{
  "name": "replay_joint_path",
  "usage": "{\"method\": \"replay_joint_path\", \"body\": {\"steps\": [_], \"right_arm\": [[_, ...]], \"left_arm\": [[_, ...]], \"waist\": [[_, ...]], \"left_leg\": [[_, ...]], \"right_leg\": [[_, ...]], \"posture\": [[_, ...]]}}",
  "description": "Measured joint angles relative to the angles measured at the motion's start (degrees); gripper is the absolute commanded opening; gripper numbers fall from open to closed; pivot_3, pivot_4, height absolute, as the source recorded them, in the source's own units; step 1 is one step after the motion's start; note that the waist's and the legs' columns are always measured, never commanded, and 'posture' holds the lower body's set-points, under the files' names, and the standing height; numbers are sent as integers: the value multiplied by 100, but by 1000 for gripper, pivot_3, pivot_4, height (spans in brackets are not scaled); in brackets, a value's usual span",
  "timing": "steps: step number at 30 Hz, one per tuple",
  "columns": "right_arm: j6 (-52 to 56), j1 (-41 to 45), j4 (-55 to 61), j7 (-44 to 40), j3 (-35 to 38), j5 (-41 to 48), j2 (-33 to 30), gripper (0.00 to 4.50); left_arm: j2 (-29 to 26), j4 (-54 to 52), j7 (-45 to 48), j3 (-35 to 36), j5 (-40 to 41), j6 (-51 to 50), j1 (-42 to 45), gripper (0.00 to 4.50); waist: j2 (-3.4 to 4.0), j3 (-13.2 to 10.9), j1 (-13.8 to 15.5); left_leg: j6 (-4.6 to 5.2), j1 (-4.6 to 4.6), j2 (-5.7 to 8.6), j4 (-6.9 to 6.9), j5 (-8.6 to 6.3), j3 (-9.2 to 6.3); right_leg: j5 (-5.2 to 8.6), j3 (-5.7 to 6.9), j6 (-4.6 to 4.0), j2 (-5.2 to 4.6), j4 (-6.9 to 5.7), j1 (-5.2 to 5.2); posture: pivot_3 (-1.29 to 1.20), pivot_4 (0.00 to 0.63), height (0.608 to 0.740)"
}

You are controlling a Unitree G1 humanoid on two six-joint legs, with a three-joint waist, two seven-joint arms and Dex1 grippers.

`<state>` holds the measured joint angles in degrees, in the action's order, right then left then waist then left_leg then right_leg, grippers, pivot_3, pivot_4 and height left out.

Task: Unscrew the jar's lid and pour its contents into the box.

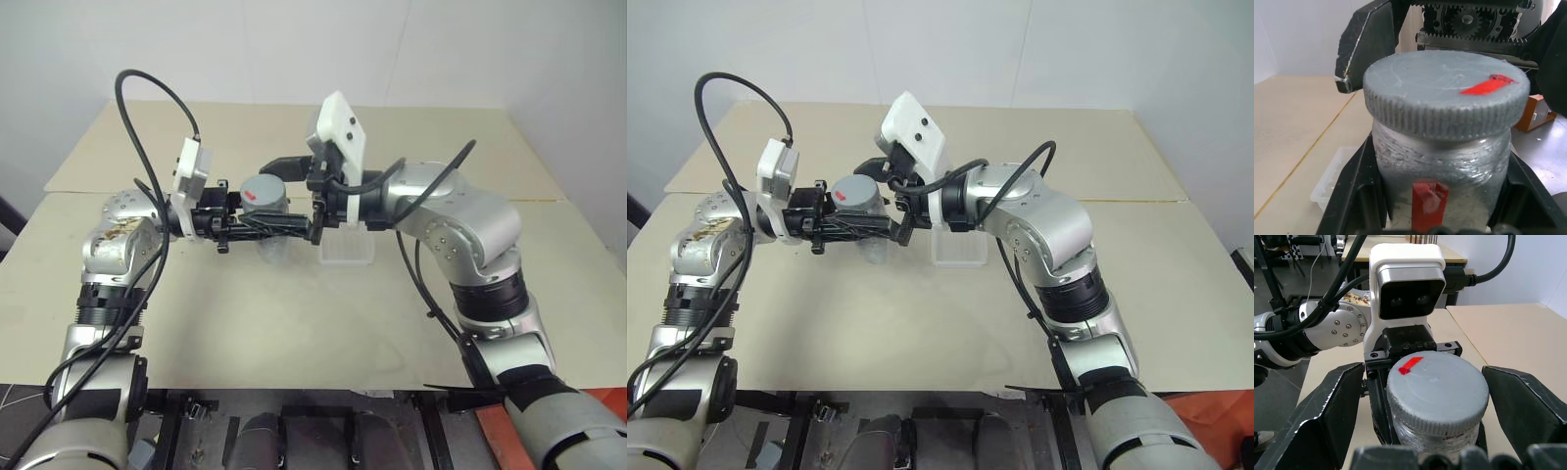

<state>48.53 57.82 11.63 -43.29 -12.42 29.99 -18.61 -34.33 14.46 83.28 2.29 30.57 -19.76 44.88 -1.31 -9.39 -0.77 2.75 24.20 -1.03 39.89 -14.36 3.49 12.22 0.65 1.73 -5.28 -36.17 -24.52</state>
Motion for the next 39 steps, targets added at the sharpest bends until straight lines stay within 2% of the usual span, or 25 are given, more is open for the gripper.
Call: {"method": "replay_joint_path", "body": {"steps": [3, 6, 7, 15, 19, 24, 26, 33, 39], "right_arm": [[0, 0, 0, 2, 6, 2, 2, 3898], [1, 2, -53, 20, 28, -1, 1, 2870], [1, 2, -61, 24, 28, -1, 4, 2752], [348, 150, -282, 165, 220, 220, 160, 2752], [1000, 578, -625, 598, 1120, 753, 312, 2752], [1114, 572, -672, 995, 1503, 772, 165, 2752], [993, 264, -585, 1150, 1543, 595, -55, 2752], [502, -1631, 25, 1500, 1553, -299, -1191, 2752], [218, -2797, 185, 1826, 1419, -894, -1306, 2752]], "left_arm": [[-1, 0, 1, 0, 0, 0, 0, 2017], [-3, -7, 30, 0, -1, 1, 0, 2017], [-4, -7, 28, 0, -5, 1, 0, 2017], [-32, -29, -12, 13, -9, 1, -21, 2017], [-60, -201, 2, 4, -11, 0, -235, 2017], [-65, -315, -209, 24, -8, -12, -407, 2017], [-60, -427, -359, 63, 11, -28, -513, 2017], [-153, -895, -937, 500, 147, -178, -911, 2017], [-157, -1138, -1321, 581, 233, -266, -999, 2017]], "waist": [[0, 0, -1], [0, 0, 0], [0, 0, 0], [0, 0, -3], [0, 0, 10], [0, 0, 6], [0, 0, 18], [0, 0, 10], [-1, 0, -19]], "left_leg": [[0, 0, 0, 0, 0, 0], [0, 0, 0, 0, 0, 0], [0, 0, 0, 0, 0, 0], [0, 0, -1, 0, 0, 0], [0, 0, -1, -1, 0, 0], [0, 0, 0, -2, 0, 0], [1, 0, 0, -2, 0, -2], [3, 5, 2, -5, -2, 1], [-3, -11, 2, -3, 1, 4]], "right_leg": [[0, 0, 0, 0, 0, 0], [0, 0, 0, 0, 0, 0], [0, 0, 0, 0, 0, 0], [0, 0, 0, 0, -1, 0], [0, 1, 0, -1, 0, 0], [0, 0, -1, -3, 1, 2], [0, 3, 0, -4, 3, 4], [0, -1, 1, -6, 8, -1], [0, -18, 1, -3, 17, 1]], "posture": [[0, 150, 740], [0, 150, 740], [0, 150, 740], [0, 150, 740], [0, 150, 740], [0, 150, 740], [0, 150, 740], [0, 150, 740], [0, 150, 740]]}}
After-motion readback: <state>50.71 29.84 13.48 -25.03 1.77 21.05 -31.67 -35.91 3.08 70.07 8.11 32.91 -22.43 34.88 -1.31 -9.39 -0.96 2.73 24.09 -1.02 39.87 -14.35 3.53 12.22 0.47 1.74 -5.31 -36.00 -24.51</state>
